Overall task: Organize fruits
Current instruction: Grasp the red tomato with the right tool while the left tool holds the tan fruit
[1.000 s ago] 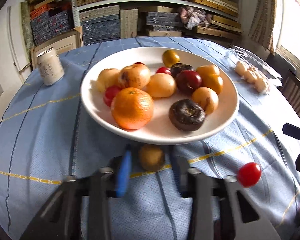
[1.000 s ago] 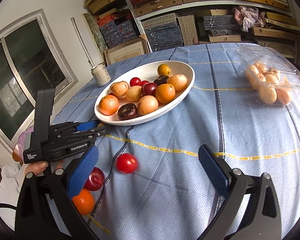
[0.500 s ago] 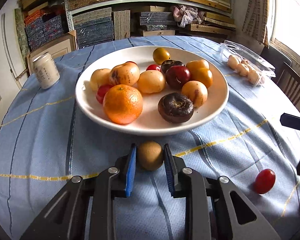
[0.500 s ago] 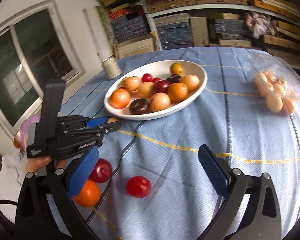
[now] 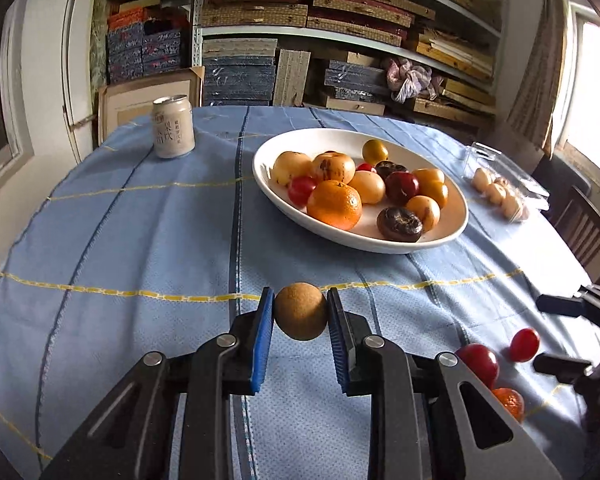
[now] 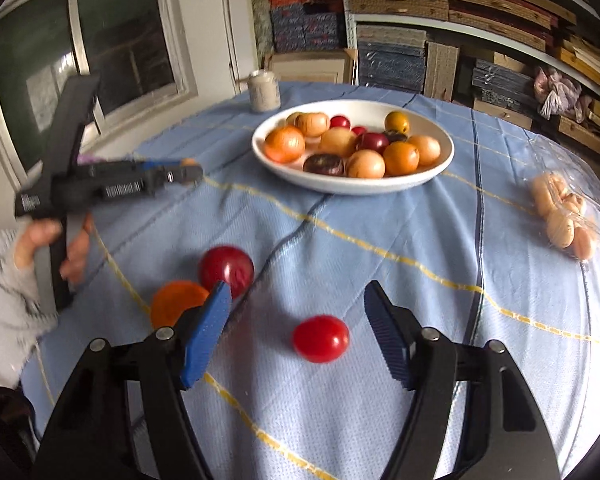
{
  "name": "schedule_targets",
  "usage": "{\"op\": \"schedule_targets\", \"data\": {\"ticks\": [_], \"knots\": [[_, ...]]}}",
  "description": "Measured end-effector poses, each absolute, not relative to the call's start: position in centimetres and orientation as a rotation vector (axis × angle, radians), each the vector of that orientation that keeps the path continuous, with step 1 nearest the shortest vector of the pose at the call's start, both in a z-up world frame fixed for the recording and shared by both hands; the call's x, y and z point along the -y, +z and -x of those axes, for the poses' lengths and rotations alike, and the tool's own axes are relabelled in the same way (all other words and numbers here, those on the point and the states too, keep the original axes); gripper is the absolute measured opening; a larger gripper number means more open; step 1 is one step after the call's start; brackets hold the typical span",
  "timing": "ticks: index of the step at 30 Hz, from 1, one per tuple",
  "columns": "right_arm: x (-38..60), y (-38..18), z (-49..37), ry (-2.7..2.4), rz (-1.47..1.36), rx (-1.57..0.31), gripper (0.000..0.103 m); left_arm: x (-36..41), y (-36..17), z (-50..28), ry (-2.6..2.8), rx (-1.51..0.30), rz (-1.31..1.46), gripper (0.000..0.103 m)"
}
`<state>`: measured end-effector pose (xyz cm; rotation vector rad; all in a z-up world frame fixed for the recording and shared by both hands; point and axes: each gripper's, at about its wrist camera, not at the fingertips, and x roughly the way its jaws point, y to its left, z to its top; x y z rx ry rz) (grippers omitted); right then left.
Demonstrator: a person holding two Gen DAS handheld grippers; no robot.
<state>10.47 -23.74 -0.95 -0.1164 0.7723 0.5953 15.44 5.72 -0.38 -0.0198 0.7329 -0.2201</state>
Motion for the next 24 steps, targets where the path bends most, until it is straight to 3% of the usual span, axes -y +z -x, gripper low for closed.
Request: {"op": "schedule_targets", "data": {"ticks": [2, 6, 24], "knots": [[23.7, -1.3, -10.6, 0.581, 0.143, -0.781, 0.067, -5.8, -0.4, -15.5, -0.226, -0.733, 0.021, 0.027], [23.6, -2.0, -10.9, 0.585, 0.162, -0.813, 0.057, -5.9, -0.8, -15.7, -0.239, -0.750, 0.041, 0.027], [25.1, -2.9, -8.1, 0.576, 0.144, -0.826, 0.054, -5.2, -1.4, -15.7, -0.268, -0.768, 0.037, 0.027]]}}
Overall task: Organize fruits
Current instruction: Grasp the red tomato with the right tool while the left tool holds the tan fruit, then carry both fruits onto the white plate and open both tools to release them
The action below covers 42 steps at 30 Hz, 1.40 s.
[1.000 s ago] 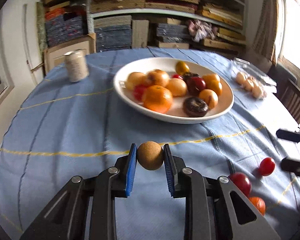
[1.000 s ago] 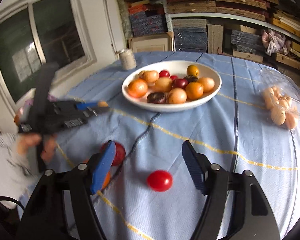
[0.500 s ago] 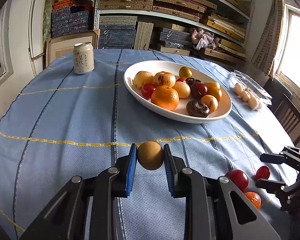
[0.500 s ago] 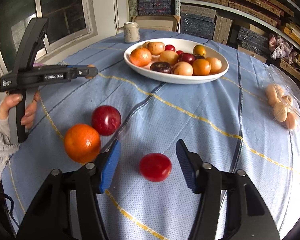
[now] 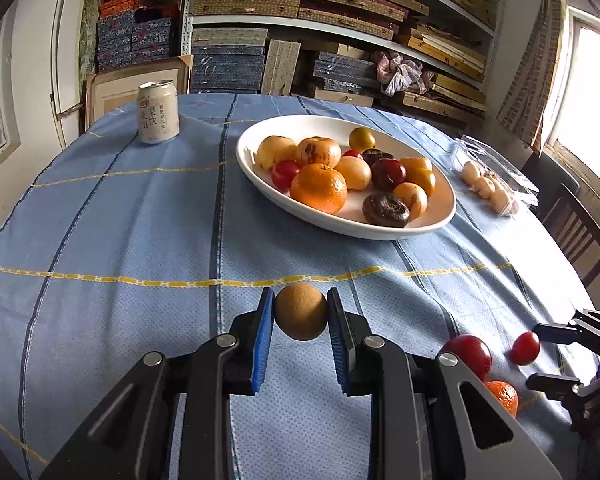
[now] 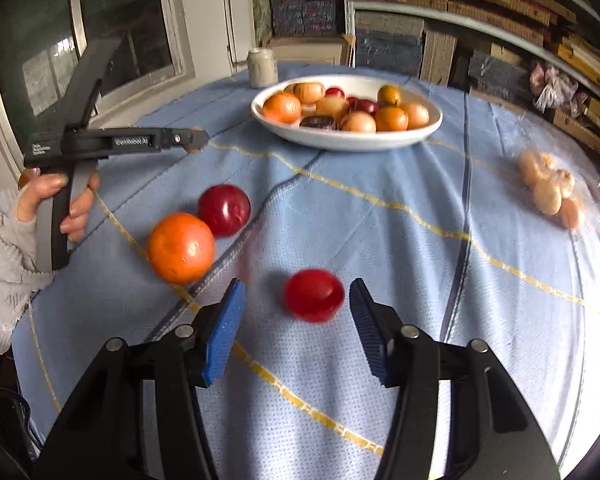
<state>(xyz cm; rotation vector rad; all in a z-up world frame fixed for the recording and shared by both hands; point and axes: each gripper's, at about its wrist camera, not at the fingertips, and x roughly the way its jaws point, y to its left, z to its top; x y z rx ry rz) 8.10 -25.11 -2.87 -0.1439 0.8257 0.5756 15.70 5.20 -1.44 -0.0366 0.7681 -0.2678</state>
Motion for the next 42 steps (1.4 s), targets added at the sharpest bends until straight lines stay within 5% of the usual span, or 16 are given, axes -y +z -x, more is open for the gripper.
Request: {"op": "schedule_targets", "data": {"ticks": [4, 11, 29, 42], "knots": [[25.1, -3.1, -8.4, 0.572, 0.140, -0.842, 0.054, -4.7, -1.7, -15.6, -0.271, -0.773, 0.026, 0.027], [24.8, -3.5, -9.2, 0.567, 0.134, -0.870, 0.032, -4.0, -1.8, -15.2, -0.278, -0.772, 0.005, 0.027], [26.5, -0.2, -10.8, 0.536, 0.044, -0.792, 0.031, -4.0, 1.2, -16.5, -0.262, -0.722, 0.016, 0.027], [25.9, 6.5, -23.4, 0.419, -0.053, -0.682, 0.031, 2.8, 2.7, -22.5, -0.371, -0.754, -0.014, 0.027]]}}
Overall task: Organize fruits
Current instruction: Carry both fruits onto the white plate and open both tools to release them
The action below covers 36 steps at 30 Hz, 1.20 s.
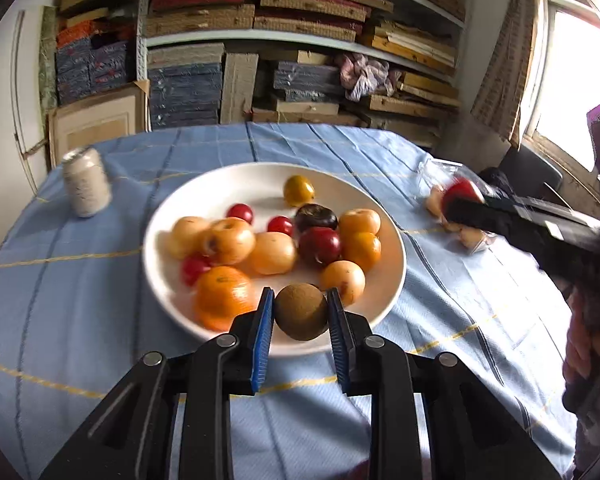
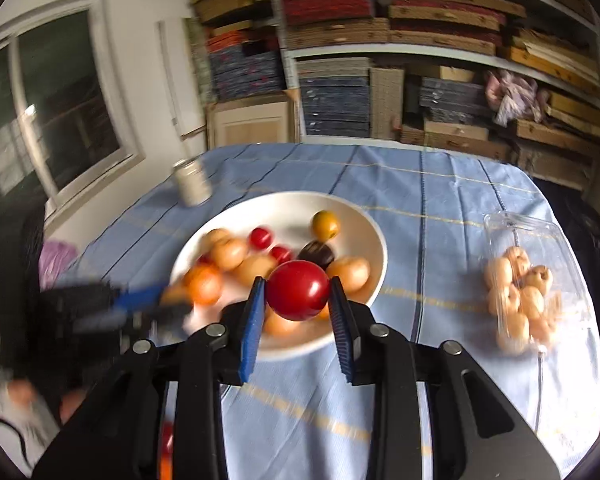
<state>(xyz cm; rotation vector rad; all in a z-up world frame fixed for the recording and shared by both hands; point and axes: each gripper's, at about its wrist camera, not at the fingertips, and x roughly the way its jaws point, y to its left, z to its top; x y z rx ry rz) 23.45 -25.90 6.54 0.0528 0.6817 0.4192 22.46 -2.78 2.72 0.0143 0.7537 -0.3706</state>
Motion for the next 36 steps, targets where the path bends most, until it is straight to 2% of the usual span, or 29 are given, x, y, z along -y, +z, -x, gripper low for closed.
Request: {"op": "schedule_targets", "data": {"ticks": [13, 17, 19, 20, 22, 23, 26, 30, 33, 36], "knots": [[21.7, 1.8, -33.5, 0.466, -0.105, -0.757, 0.031, 4.6, -0.9, -26.6, -0.367, -0.795, -0.051, 0.027], [20.9, 1.0, -34.7, 0.462, -0.099, -0.745, 0.032, 4.5, -1.0, -27.0, -0.329, -0.767, -0.060, 0.031], [20.9, 1.0, -34.7, 0.463, -0.098, -0.732, 0.033, 4.6, -1.1, -27.1, -0.334, -0.759, -0.056, 0.038], [20.9, 1.0, -34.7, 0.467, -0.093, -0.726, 0.037, 4.7, -1.1, -27.0, -0.336, -0.755, -0.063, 0.040], [21.3, 1.1, -34.4, 0.458, -0.084, -0.715, 0.047, 5.0, -1.1, -26.7, -0.350, -0.748, -0.067, 0.053], [21.4, 1.2, -34.2, 0.453, -0.083, -0.706, 0.051, 5.0, -1.0, -26.5, -0.354, -0.743, -0.067, 0.057], [21.9, 1.5, -33.7, 0.449, -0.078, -0.695, 0.052, 5.2, -0.8, -25.9, -0.338, -0.723, -0.093, 0.071], [22.7, 2.3, -32.6, 0.444, -0.095, -0.679, 0.060, 4.9, -0.1, -25.3, -0.322, -0.699, -0.099, 0.074], [24.0, 3.2, -30.8, 0.448, -0.131, -0.657, 0.066, 4.6, 1.1, -24.2, -0.283, -0.652, -0.114, 0.083], [25.4, 4.2, -28.6, 0.461, -0.161, -0.642, 0.070, 4.1, 2.1, -22.9, -0.259, -0.624, -0.121, 0.085]]}}
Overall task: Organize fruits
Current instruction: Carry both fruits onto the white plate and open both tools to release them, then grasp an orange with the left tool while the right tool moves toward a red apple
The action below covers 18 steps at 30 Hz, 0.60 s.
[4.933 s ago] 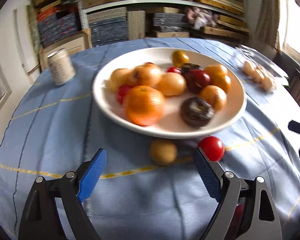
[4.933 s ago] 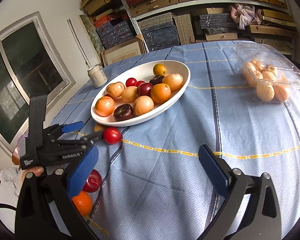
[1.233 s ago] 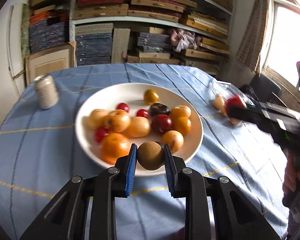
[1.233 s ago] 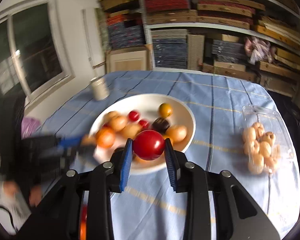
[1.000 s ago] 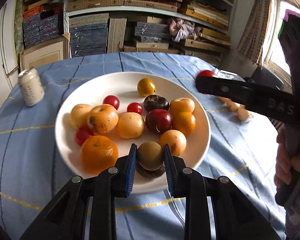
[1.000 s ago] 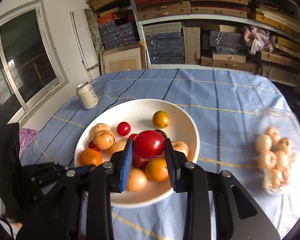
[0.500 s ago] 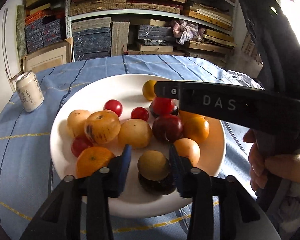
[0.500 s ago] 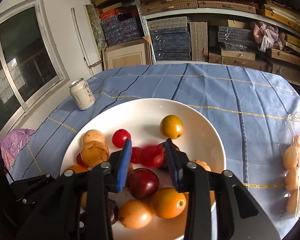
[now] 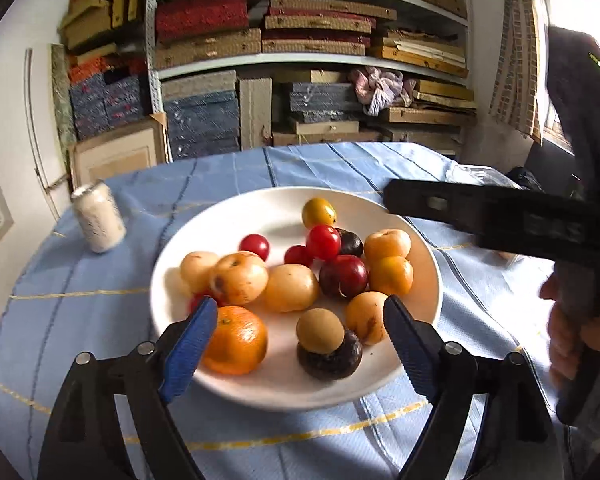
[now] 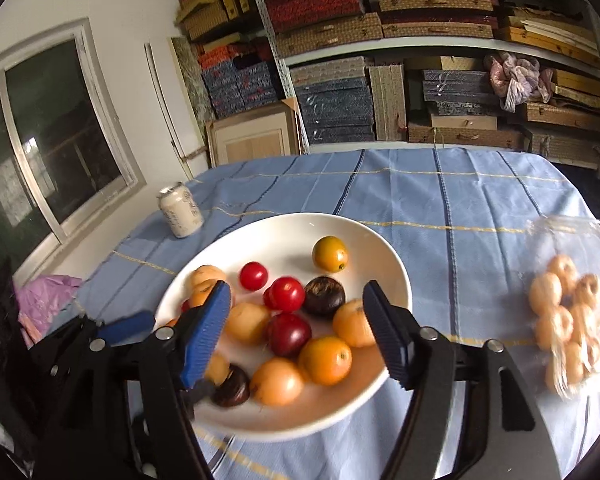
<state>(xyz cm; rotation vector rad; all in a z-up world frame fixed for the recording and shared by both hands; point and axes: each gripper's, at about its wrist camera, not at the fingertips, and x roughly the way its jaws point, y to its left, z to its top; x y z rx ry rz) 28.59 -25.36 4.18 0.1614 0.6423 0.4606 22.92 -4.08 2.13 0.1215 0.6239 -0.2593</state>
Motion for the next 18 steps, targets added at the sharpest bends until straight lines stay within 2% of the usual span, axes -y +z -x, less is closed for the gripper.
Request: {"op": "schedule_targets", "data": {"ticks": [3, 8, 9, 12, 18], "knots": [[26.7, 5.0, -25.6, 0.465, -0.172, -0.629, 0.075, 3.8, 3.0, -21.1, -0.247, -0.608, -0.147, 0.085], [28.6, 5.0, -20.0, 0.486, -0.190, -0.630, 0.076, 2.9, 3.9, -16.9, -0.228, -0.579, -0.158, 0.087], [28.9, 4.9, -19.1, 0.484, -0.194, -0.625, 0.078, 2.8, 4.0, -16.2, -0.227, -0.577, -0.151, 0.090], [30.0, 4.3, -15.3, 0.472, -0.213, -0.599, 0.084, 2.4, 3.9, -13.4, -0.216, -0.563, -0.123, 0.095], [31.5, 2.7, -10.8, 0.449, -0.220, -0.569, 0.090, 3.4, 2.7, -9.6, -0.237, -0.579, -0.142, 0.095]]}}
